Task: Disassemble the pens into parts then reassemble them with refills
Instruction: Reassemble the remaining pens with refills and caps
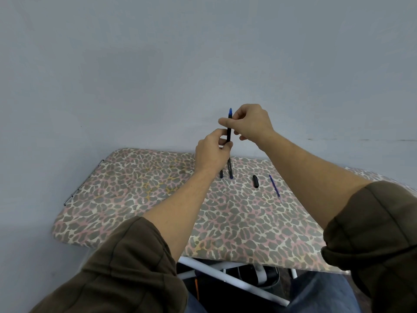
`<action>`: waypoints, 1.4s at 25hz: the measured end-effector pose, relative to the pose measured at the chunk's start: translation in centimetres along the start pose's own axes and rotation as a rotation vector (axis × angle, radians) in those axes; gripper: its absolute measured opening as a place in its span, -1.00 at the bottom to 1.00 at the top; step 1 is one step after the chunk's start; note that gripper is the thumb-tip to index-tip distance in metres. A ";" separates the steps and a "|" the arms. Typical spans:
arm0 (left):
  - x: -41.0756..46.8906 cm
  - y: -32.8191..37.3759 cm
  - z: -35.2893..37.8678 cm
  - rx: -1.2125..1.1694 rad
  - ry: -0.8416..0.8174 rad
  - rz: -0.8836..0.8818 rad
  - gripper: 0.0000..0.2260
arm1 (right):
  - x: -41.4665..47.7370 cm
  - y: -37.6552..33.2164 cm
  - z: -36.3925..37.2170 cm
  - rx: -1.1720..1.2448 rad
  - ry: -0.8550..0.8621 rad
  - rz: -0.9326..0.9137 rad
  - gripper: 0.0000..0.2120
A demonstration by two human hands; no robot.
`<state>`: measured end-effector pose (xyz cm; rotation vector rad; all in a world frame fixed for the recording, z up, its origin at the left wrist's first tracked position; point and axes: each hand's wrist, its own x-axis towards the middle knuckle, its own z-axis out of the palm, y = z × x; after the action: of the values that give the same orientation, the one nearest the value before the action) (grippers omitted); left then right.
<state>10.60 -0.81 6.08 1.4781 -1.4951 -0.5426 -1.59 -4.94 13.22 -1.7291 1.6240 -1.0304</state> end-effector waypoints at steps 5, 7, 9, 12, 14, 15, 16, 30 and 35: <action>0.0 0.1 0.0 0.000 -0.010 -0.002 -0.77 | 0.0 0.1 -0.1 0.079 -0.042 -0.035 -0.87; 0.0 0.0 0.0 -0.009 -0.011 -0.006 -0.77 | 0.1 0.0 -0.1 0.014 -0.014 -0.043 -0.87; -0.1 0.0 0.0 -0.012 -0.008 -0.008 -0.78 | 0.1 0.0 -0.2 -0.007 0.011 -0.031 -0.73; 0.0 0.0 0.0 -0.011 -0.006 -0.007 -0.78 | 0.1 0.3 -0.2 0.085 -0.008 -0.031 -0.81; 0.1 0.1 -0.1 -0.004 -0.006 -0.004 -0.77 | 0.2 0.4 -0.1 0.071 -0.028 -0.054 -0.89; 0.1 0.1 0.0 -0.005 -0.010 -0.004 -0.77 | 0.3 0.4 -0.1 0.038 -0.022 -0.064 -0.91; 0.0 0.0 0.1 -0.009 -0.013 -0.006 -0.77 | 0.3 0.4 -0.1 0.011 -0.004 -0.069 -0.89; 0.4 0.4 0.3 -0.018 -0.020 -0.002 -0.77 | 0.4 0.7 -0.7 0.125 -0.016 -0.051 -0.83; 0.3 0.3 0.4 -0.017 -0.018 0.005 -0.76 | 0.3 0.6 -0.6 0.046 0.038 -0.066 -0.79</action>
<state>10.15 -1.17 6.22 1.4594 -1.5041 -0.5662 -2.43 -5.27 13.07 -1.7530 1.5628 -1.1304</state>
